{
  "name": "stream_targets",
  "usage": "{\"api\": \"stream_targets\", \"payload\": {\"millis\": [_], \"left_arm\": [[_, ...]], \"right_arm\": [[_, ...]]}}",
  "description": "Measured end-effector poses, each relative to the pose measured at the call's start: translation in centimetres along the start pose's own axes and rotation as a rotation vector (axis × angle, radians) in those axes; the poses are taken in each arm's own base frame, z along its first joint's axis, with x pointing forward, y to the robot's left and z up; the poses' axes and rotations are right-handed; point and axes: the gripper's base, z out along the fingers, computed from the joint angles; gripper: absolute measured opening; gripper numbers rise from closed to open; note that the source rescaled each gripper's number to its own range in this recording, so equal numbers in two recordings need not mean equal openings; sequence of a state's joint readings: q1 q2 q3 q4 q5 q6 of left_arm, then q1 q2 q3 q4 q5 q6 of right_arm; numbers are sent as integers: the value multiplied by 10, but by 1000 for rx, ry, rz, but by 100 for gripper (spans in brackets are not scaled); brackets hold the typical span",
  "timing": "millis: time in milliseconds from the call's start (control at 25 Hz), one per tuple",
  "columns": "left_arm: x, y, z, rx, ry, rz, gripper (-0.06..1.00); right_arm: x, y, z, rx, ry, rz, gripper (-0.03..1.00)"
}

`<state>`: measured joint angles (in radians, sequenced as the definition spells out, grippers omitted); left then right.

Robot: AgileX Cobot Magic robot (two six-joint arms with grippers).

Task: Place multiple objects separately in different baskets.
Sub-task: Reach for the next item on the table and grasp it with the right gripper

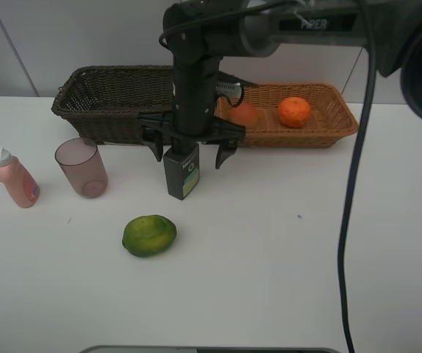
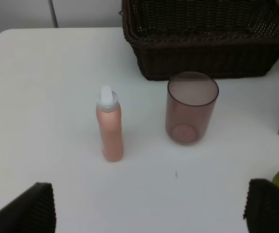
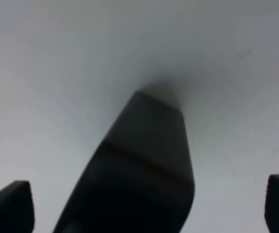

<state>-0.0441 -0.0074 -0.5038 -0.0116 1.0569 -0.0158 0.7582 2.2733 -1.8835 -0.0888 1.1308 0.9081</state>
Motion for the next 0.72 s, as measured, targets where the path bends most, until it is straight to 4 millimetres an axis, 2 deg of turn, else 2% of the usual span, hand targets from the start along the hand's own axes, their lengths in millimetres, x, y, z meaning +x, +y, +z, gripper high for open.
{"api": "stream_targets", "payload": {"millis": [80, 120, 200, 240, 280, 720], "left_arm": [[0, 0, 0, 0, 0, 0, 99], [0, 0, 0, 0, 0, 0, 99], [0, 0, 0, 0, 0, 0, 99], [0, 0, 0, 0, 0, 0, 99], [0, 0, 0, 0, 0, 0, 99], [0, 0, 0, 0, 0, 0, 99]], "right_arm": [[0, 0, 0, -1, -1, 0, 75], [0, 0, 0, -2, -3, -1, 59], [0, 0, 0, -3, -3, 0, 16], [0, 0, 0, -1, -3, -2, 0], [0, 0, 0, 0, -4, -1, 5], [-1, 0, 0, 5, -14, -7, 4]]}}
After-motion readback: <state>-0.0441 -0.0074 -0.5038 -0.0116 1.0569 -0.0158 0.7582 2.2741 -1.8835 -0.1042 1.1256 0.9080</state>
